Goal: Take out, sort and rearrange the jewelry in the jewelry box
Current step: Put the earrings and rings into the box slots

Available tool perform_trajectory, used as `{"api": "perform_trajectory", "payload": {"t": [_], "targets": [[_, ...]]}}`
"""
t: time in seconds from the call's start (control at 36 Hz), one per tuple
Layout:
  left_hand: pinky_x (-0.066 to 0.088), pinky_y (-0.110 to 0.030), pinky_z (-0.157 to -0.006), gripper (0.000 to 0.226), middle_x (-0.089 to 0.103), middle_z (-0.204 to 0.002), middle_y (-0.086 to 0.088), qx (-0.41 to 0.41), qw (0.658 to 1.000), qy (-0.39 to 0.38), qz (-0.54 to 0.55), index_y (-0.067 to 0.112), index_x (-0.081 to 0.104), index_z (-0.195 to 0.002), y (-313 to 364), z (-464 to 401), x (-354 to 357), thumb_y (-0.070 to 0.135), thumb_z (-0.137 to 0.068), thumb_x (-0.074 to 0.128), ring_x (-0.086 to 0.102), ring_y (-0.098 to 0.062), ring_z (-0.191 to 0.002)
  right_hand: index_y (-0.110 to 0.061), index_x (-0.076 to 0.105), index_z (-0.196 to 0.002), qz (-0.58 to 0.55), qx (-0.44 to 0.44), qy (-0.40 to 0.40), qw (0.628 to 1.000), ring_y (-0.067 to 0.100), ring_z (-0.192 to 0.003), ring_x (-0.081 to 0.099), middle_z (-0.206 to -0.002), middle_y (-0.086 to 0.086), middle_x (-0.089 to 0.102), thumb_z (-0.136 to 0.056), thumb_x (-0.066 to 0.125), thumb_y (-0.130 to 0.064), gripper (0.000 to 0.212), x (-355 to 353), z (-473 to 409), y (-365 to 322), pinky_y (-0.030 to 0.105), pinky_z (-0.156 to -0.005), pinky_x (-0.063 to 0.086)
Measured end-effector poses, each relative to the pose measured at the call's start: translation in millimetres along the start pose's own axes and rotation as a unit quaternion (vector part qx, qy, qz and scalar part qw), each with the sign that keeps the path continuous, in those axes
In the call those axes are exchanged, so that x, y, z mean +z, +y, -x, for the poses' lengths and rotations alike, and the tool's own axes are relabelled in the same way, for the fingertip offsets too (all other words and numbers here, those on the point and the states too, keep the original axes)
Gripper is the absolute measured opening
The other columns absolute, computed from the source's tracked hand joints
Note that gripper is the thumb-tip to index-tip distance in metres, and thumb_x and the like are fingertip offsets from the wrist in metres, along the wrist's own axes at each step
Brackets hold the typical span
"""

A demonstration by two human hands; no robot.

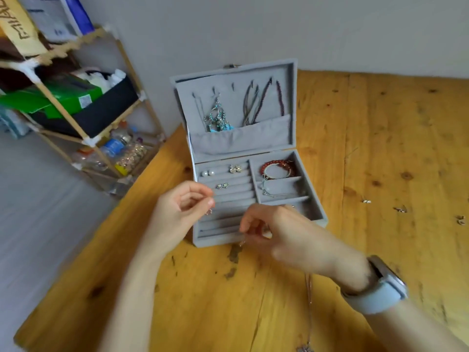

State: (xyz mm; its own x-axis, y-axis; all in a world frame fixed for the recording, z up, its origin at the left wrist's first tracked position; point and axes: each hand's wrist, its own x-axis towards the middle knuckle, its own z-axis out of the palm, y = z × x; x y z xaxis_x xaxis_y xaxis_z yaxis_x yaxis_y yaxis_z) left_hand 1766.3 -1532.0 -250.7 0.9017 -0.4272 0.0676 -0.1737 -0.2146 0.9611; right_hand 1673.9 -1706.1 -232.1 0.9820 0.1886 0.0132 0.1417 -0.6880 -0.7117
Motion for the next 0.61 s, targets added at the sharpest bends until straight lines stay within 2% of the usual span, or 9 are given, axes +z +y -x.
{"api": "perform_trajectory", "payload": {"t": [0.03,0.11,0.22,0.31,0.36,0.42,0.5,0.56,0.61], "targets": [[0.048,-0.013,-0.068,0.014,0.068,-0.073,0.009,0.004,1.000,0.005,0.001,0.022,0.066,-0.086,-2.8,-0.7,-2.1,0.014,-0.074,0.068,0.061,-0.004,-0.070,-0.021,0.062,-0.091,0.004,-0.001,-0.003,1.000,-0.003,-0.063,0.048,-0.074,-0.014,0.057,-0.084,0.062,-0.015,0.009,2.0,-3.1,-2.0,0.006,-0.063,0.035],[0.046,-0.012,-0.063,0.024,0.068,-0.068,0.012,0.022,0.999,0.029,0.004,0.024,0.068,-0.084,-12.6,0.1,-5.6,0.001,-0.081,0.066,0.059,0.001,-0.065,-0.022,0.065,-0.083,-0.025,-0.003,-0.039,0.999,-0.006,-0.061,0.050,-0.061,-0.018,0.053,-0.082,0.064,-0.013,0.009,4.0,-7.9,-10.8,0.005,-0.061,0.035],[0.048,-0.012,-0.068,0.027,0.071,-0.070,0.010,0.032,0.998,0.051,0.028,0.023,0.068,-0.077,-19.2,1.3,-6.2,-0.004,-0.078,0.065,0.065,-0.005,-0.070,-0.023,0.066,-0.078,-0.072,0.008,-0.089,0.993,-0.006,-0.058,0.051,-0.053,-0.021,0.053,-0.081,0.065,-0.010,0.013,4.3,-14.4,-17.9,0.005,-0.057,0.035],[0.051,-0.016,-0.073,0.024,0.072,-0.072,0.009,0.040,0.995,0.079,0.045,0.024,0.069,-0.078,-20.4,-0.2,-5.4,-0.001,-0.078,0.067,0.067,-0.008,-0.074,-0.016,0.069,-0.081,-0.043,0.028,-0.061,0.997,-0.009,-0.056,0.051,-0.049,-0.029,0.052,-0.081,0.065,-0.009,0.008,7.2,-27.5,-15.2,0.004,-0.056,0.034],[0.052,-0.020,-0.077,0.023,0.072,-0.073,0.009,0.041,0.992,0.107,0.057,0.025,0.070,-0.079,-22.9,-1.5,-6.1,0.001,-0.079,0.067,0.067,-0.008,-0.076,-0.017,0.069,-0.082,-0.024,0.033,-0.032,0.999,-0.011,-0.058,0.051,-0.051,-0.025,0.054,-0.081,0.064,-0.010,0.009,10.6,-36.4,-13.5,0.004,-0.058,0.035],[0.051,-0.018,-0.076,0.022,0.072,-0.074,0.012,0.045,0.989,0.127,0.066,0.023,0.069,-0.083,-26.6,-2.5,-8.3,0.002,-0.081,0.064,0.067,-0.005,-0.078,-0.019,0.069,-0.084,-0.003,0.033,-0.004,0.999,-0.011,-0.061,0.051,-0.062,-0.020,0.057,-0.083,0.063,-0.011,0.011,15.0,-45.1,-12.3,0.003,-0.061,0.035],[0.048,-0.014,-0.075,0.023,0.072,-0.074,0.015,0.046,0.986,0.147,0.070,0.024,0.068,-0.086,-32.4,-4.8,-11.4,0.002,-0.084,0.061,0.067,-0.002,-0.077,-0.019,0.070,-0.088,0.028,0.032,0.029,0.999,-0.003,-0.068,0.052,-0.076,-0.012,0.063,-0.084,0.060,-0.012,0.013,22.6,-56.6,-9.2,0.001,-0.064,0.034],[0.049,-0.017,-0.076,0.023,0.072,-0.075,0.015,0.045,0.984,0.159,0.071,0.026,0.068,-0.086,-37.1,-6.0,-13.1,0.004,-0.085,0.061,0.066,-0.002,-0.077,-0.018,0.070,-0.090,0.046,0.034,0.052,0.997,0.003,-0.073,0.053,-0.079,-0.008,0.064,-0.085,0.060,-0.011,0.013,28.4,-62.6,-8.6,0.000,-0.066,0.033],[0.050,-0.019,-0.077,0.022,0.072,-0.077,0.013,0.044,0.981,0.172,0.075,0.027,0.068,-0.087,-40.3,-7.3,-13.8,0.006,-0.085,0.061,0.067,-0.004,-0.079,-0.017,0.070,-0.090,0.053,0.034,0.073,0.995,0.003,-0.070,0.051,-0.077,-0.007,0.064,-0.085,0.059,-0.010,0.014,33.2,-67.0,-8.7,-0.001,-0.064,0.034]]}}
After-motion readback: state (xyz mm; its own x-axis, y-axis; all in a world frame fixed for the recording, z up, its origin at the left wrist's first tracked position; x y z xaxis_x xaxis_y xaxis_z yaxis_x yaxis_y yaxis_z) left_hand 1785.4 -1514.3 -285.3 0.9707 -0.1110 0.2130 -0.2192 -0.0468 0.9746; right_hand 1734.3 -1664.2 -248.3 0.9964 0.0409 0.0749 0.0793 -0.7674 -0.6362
